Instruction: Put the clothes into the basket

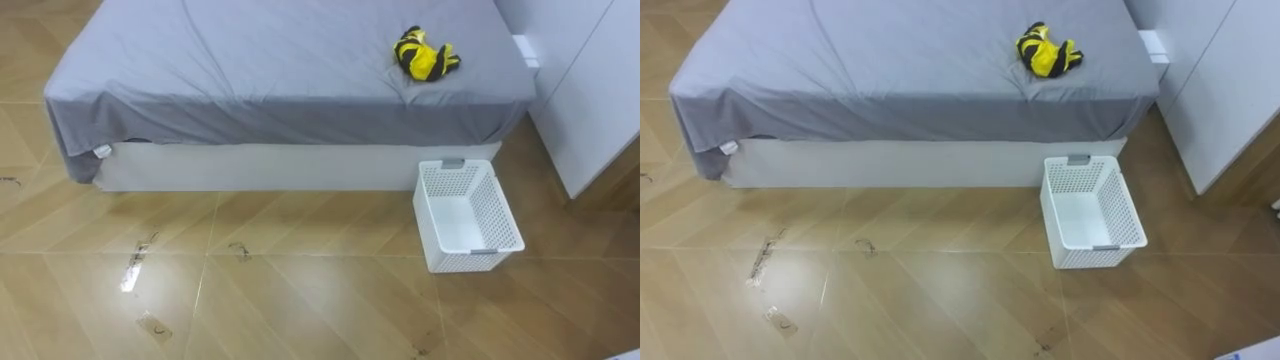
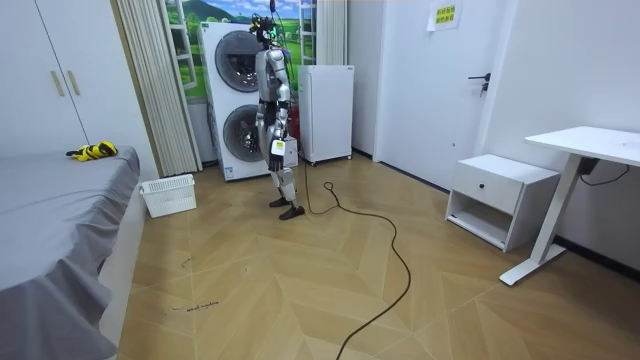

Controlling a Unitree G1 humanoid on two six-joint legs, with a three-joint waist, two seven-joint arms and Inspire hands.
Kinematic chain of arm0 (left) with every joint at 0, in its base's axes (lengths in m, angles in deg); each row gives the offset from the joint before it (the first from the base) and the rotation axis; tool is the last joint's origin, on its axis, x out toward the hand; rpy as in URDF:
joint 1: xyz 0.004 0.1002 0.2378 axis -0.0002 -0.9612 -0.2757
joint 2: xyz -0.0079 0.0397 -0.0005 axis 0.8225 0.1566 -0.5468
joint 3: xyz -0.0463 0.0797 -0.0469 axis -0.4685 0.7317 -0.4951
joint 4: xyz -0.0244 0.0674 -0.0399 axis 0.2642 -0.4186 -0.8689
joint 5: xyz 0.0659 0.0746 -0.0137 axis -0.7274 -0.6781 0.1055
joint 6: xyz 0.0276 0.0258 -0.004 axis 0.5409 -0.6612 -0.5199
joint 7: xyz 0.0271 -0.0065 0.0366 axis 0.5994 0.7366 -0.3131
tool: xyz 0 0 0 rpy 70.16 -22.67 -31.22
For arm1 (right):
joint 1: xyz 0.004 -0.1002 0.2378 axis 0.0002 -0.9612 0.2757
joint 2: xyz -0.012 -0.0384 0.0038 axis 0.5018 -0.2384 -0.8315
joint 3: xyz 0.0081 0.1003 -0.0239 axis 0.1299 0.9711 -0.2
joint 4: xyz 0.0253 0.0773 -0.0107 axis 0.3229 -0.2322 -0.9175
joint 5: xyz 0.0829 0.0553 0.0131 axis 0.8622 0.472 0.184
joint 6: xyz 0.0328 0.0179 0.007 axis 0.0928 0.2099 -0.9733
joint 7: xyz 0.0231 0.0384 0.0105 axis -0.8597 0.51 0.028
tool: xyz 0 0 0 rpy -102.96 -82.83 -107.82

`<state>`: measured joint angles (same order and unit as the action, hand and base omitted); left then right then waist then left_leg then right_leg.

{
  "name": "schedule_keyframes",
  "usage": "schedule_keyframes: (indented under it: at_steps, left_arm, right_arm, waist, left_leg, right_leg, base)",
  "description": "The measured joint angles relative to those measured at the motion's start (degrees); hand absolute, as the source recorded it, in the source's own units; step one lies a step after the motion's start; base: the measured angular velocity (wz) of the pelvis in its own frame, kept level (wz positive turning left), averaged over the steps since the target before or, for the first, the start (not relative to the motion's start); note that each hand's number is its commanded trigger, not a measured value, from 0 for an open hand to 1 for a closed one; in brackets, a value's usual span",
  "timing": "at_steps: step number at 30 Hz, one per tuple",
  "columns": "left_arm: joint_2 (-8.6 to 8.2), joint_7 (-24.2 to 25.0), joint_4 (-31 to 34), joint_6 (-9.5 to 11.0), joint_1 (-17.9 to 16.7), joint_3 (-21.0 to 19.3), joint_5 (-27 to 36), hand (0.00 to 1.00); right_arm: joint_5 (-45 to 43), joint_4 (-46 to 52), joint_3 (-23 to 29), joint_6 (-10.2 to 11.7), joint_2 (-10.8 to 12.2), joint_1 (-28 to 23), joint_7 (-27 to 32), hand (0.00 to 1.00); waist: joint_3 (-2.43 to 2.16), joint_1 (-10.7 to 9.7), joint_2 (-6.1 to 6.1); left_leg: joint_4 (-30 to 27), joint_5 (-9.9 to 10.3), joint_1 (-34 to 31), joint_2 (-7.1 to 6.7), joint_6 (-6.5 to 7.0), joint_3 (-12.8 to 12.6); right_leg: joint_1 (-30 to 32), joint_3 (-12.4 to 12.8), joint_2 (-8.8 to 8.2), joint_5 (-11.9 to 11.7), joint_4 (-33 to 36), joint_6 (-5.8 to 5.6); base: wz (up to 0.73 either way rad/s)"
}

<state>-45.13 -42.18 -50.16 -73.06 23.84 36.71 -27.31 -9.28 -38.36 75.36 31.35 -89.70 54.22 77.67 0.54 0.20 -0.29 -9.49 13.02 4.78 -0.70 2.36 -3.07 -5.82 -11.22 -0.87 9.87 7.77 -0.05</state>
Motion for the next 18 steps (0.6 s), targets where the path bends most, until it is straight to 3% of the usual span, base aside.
schedule_keyframes:
  at_steps: [4, 9, 11, 12, 13, 14, 15, 16, 17, 18]
  left_arm:
    - [-0.01, -0.1, -0.2, -0.06, -0.15, -0.07, 2.29, 0.0]
    - [0.25, -0.03, -0.9, -0.52, -0.48, -2.4, 4.24, 0.0]
    - [1.19, -0.11, -0.67, -0.48, -0.71, -3.62, 6.23, 0.0]
    - [1.55, -0.21, -0.81, -0.4, -0.37, -3.89, 6.24, 0.0]
    - [1.94, -0.25, -0.98, -0.4, -0.09, -3.86, 6.47, 0.0]
    - [1.66, -0.31, -0.79, -0.2, -0.6, -2.67, 7.87, 0.0]
    - [1.59, -0.3, -0.79, -0.2, -0.96, -1.62, 8.95, 0.0]
    - [1.32, -0.23, -0.82, -0.21, -1.51, -0.98, 9.89, 0.0]
    - [1.22, -0.28, -0.82, -0.21, -1.86, -1.08, 9.85, 0.0]
    - [1.14, -0.54, -0.85, -0.21, -2.85, -1.34, 9.95, 0.0]
  right_arm:
    - [0.14, 0.0, -0.05, -0.46, 0.03, 0.06, 0.14, 0.0]
    - [0.88, -0.22, -0.14, -0.54, 0.12, 0.14, -0.33, 0.0]
    - [1.42, -0.54, -0.05, -0.52, 0.59, 0.01, -0.59, 0.0]
    - [1.76, -0.56, 0.09, -0.45, 0.54, 0.02, -0.62, 0.0]
    - [2.58, -0.88, 0.21, -0.52, 0.22, -0.06, -0.45, 0.0]
    - [2.63, -1.03, 0.03, -0.56, -0.23, -0.11, 0.08, 0.0]
    - [2.84, -1.03, -0.03, -0.57, -0.59, -0.12, 0.31, 0.0]
    - [3.25, -1.1, 0.06, -0.74, -1.11, -0.16, 0.57, 0.0]
    - [3.13, -1.1, 0.16, -1.08, -1.19, -0.07, 0.57, 0.0]
    - [2.97, -1.04, 0.13, -1.82, -1.18, 0.03, 0.61, 0.0]
  waist:
    - [-0.02, 0.19, 0.2]
    - [-0.08, 0.65, 0.29]
    - [-0.24, 0.01, 1.3]
    - [-0.17, -0.19, 1.39]
    - [0.39, 0.03, 2.04]
    - [0.27, 0.12, 1.81]
    - [0.3, 0.1, 1.74]
    - [0.17, 0.38, 1.87]
    - [0.17, 0.74, 1.8]
    - [0.16, 1.41, 1.5]
  left_leg:
    - [-0.38, 0.06, -0.24, 0.45, -0.08, -0.18]
    - [-8.69, 4.0, -3.11, 1.88, -1.13, -1.77]
    - [-18.51, 4.45, -7.76, 3.03, -1.74, -5.3]
    - [-23.52, 3.97, -10.37, 3.52, -2.02, -5.61]
    - [-31.59, 2.65, -15.72, 3.86, -1.82, -5.43]
    - [-29.31, 3.12, -18.28, 2.82, -1.09, -5.44]
    - [-26.5, 2.8, -19.74, 2.24, -1.35, -5.44]
    - [-18.83, 0.64, -22.62, 0.9, -2.83, -5.51]
    - [-14.59, -1.06, -23.71, 0.62, -3.25, -5.62]
    - [-6.67, -4.64, -25.17, 0.85, -3.36, -5.67]
  right_leg:
    - [0.38, 0.07, 0.03, 0.19, 0.53, 0.11]
    - [1.95, 0.01, 0.62, 3.72, 5.27, 1.05]
    - [2.5, 0.25, 0.47, 5.78, 6.18, 2.47]
    - [2.43, 0.27, 0.59, 6.01, 6.27, 2.86]
    - [1.5, 1.32, 0.5, 6.63, 6.85, 3.48]
    - [0.77, 2.14, -0.12, 7.37, 6.95, 3.58]
    - [0.61, 3.08, -0.24, 7.79, 7.02, 3.53]
    - [0.59, 4.13, -0.64, 8.59, 7.13, 3.32]
    - [0.54, 4.89, -0.71, 8.95, 7.23, 3.38]
    - [0.08, 5.96, -0.7, 9.77, 7.26, 3.21]
  base:
    - [-0.02]
    - [-0.08]
    - [0.37]
    - [0.6]
    - [0.5]
    - [0.4]
    - [0.25]
    - [0.12]
    - [-0.11]
    - [-0.43]
